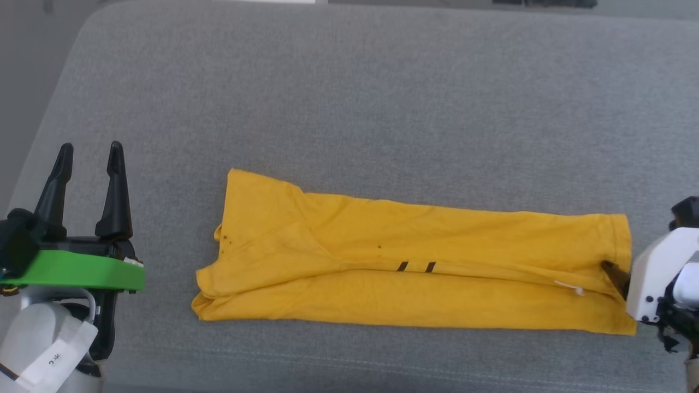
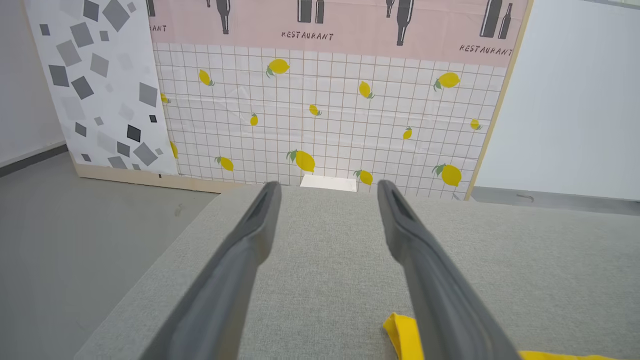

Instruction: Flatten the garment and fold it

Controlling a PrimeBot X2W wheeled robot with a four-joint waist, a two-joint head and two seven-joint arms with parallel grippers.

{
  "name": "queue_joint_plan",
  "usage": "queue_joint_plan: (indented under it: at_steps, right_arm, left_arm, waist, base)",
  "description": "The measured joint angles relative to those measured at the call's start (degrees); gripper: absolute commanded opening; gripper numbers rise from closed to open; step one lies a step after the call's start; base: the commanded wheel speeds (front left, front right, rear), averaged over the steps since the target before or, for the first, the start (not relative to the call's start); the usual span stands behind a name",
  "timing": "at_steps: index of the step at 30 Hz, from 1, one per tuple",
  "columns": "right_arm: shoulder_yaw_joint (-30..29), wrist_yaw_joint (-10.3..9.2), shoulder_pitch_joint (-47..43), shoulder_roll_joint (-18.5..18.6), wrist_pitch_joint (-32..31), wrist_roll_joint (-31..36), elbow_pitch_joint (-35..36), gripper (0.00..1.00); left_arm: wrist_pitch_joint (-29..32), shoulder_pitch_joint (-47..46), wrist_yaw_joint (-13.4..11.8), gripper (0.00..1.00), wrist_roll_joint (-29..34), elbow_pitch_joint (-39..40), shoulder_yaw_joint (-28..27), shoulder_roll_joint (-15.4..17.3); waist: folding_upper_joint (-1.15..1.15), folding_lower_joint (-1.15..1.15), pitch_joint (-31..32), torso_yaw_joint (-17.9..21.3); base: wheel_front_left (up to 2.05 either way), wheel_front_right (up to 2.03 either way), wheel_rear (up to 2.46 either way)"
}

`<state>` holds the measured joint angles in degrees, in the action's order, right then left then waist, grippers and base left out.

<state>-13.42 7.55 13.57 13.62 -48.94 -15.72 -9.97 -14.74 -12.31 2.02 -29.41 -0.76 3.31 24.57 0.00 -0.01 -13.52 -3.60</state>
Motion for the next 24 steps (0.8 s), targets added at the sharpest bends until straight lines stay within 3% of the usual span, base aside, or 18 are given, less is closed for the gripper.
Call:
queue_joint_plan:
  at_steps: [5,12,13,14,15,19,24]
  right_arm:
    - [1.59,-0.03,0.77,-0.42,-0.71,-1.13,-1.81,1.00]
    - [4.37,-0.51,1.77,-1.00,-4.22,-3.47,-0.67,1.00]
    - [4.42,-0.51,1.78,-1.34,-4.64,-3.47,-0.55,0.81]
    - [4.41,-0.51,1.79,-1.43,-4.94,-3.43,-0.44,0.19]
    - [4.38,-0.49,1.79,-1.43,-5.11,-3.22,-0.31,0.00]
    - [2.80,-0.41,1.79,-2.33,-5.60,-1.66,-0.12,0.00]
    - [-6.30,0.07,2.38,-4.98,-5.53,4.09,0.46,0.00]
  left_arm:
    - [-0.02,0.15,3.36,1.00,2.52,-1.48,-4.10,-4.03]
    - [-0.04,0.33,4.82,1.00,3.80,-2.76,-6.54,-6.75]
    - [-0.04,0.33,5.01,1.00,4.09,-2.71,-6.81,-7.02]
    - [-0.04,0.30,5.01,1.00,4.36,-2.74,-7.05,-7.32]
    - [-0.04,0.31,5.03,1.00,4.72,-2.92,-7.15,-7.53]
    - [-0.04,0.30,5.08,1.00,5.32,-3.41,-7.21,-7.93]
    - [-0.04,0.28,5.08,1.00,5.13,-3.55,-6.13,-7.91]
  waist:
    - [0.00,0.00,-2.65,-0.94]
    - [0.00,0.00,-2.94,-1.27]
    - [0.00,0.00,-2.90,-1.31]
    - [0.00,0.00,-2.85,-1.36]
    - [0.00,0.00,-2.77,-1.41]
    - [0.00,0.00,-2.72,-1.62]
    - [0.00,0.00,-2.65,-1.49]
  base:
    - [0.00,0.00,0.00]
    - [0.00,0.00,0.00]
    - [0.00,0.00,0.00]
    - [0.00,0.00,0.00]
    - [0.00,0.00,0.00]
    - [0.00,0.00,0.00]
    - [0.00,0.00,0.00]
